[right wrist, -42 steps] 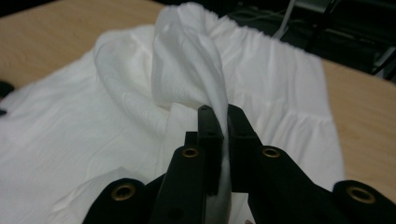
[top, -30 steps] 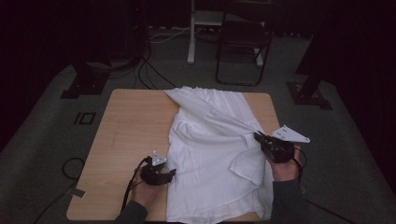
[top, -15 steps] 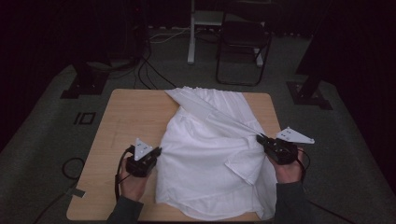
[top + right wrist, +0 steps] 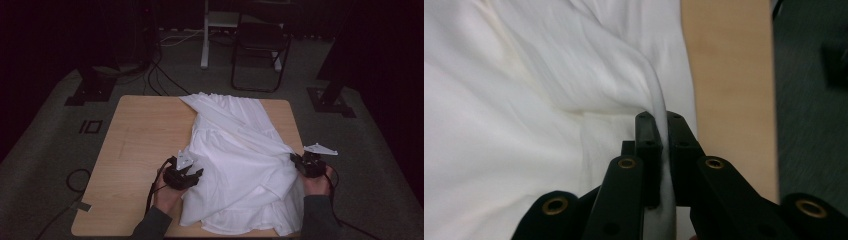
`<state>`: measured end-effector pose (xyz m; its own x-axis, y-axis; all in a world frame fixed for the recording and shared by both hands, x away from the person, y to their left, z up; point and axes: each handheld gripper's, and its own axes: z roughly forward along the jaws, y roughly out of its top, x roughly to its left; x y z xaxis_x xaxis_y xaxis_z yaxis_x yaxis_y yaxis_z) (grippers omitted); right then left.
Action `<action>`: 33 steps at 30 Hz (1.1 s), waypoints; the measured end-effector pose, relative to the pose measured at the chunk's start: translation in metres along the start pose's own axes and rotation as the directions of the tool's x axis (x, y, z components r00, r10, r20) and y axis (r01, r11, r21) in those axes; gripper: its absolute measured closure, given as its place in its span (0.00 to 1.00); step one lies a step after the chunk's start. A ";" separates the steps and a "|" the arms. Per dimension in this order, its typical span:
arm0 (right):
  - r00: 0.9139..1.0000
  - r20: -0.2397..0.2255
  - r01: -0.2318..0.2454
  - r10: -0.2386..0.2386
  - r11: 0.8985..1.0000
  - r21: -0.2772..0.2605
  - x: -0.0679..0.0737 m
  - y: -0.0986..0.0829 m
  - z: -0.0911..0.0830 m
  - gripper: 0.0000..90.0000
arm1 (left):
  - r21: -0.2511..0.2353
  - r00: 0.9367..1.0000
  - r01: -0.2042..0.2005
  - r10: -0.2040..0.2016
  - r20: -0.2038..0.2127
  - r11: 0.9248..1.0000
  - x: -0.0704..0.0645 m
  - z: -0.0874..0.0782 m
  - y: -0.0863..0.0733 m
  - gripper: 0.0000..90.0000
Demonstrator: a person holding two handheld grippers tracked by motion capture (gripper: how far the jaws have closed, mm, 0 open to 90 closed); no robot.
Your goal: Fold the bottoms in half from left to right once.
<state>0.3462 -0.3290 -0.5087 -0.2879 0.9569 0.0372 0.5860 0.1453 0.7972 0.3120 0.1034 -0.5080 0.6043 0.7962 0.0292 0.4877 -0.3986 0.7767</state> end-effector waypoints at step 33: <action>1.000 -0.020 0.021 -0.020 0.997 0.075 0.030 -0.056 -0.011 0.92 | 0.023 0.989 0.143 -0.143 0.028 0.989 0.027 -0.015 -0.047 0.95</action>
<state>0.2964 -0.3114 -0.5459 -0.3145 0.9487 0.0331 0.6349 0.1843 0.7503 0.2957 0.1502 -0.5338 0.5457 0.8319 -0.1004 0.5832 -0.2911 0.7584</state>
